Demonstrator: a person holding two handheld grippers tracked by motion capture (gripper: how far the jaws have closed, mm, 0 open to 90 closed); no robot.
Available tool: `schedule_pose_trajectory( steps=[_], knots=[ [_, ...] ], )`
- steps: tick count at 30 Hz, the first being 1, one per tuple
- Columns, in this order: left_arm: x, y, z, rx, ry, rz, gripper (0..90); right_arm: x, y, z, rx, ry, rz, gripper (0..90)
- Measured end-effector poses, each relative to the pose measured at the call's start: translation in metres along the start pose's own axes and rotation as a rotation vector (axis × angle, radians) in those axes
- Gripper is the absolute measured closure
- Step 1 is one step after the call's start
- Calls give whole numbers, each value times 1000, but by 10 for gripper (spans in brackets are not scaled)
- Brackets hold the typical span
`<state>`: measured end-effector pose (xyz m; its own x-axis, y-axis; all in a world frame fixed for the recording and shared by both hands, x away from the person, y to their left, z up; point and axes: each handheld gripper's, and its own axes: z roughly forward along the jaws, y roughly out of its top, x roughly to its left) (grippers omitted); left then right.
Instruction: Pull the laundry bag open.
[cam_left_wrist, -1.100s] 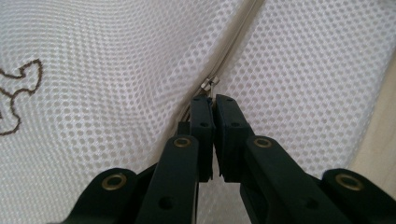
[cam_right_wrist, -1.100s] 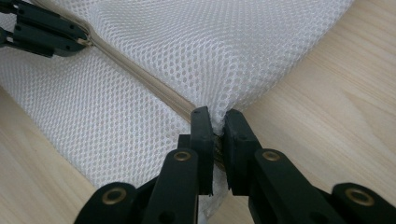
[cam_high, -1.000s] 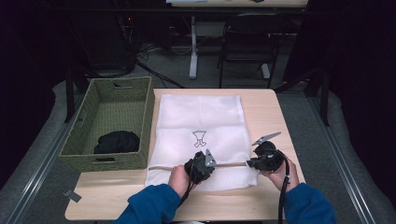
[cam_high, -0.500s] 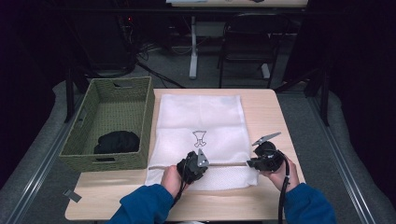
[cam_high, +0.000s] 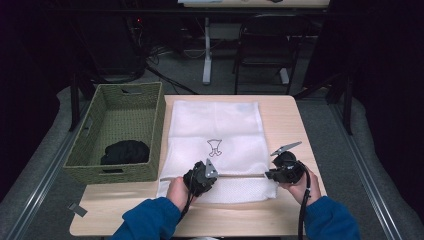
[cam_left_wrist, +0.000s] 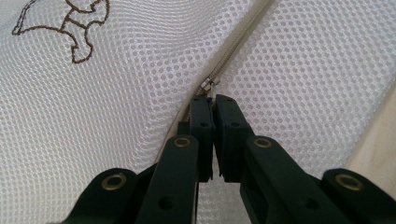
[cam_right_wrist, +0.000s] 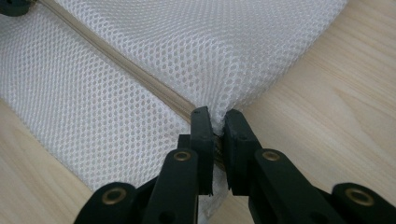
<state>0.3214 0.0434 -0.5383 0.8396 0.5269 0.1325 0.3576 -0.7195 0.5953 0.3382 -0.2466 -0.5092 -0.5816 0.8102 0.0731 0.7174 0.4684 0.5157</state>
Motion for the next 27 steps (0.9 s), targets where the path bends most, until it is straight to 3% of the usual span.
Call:
schedule_pose_trajectory(
  steps=[27],
  knots=[
    [16,-22,-14,47,28,-39,874,-2,-1,0,7,-20,-9,843]
  ],
)
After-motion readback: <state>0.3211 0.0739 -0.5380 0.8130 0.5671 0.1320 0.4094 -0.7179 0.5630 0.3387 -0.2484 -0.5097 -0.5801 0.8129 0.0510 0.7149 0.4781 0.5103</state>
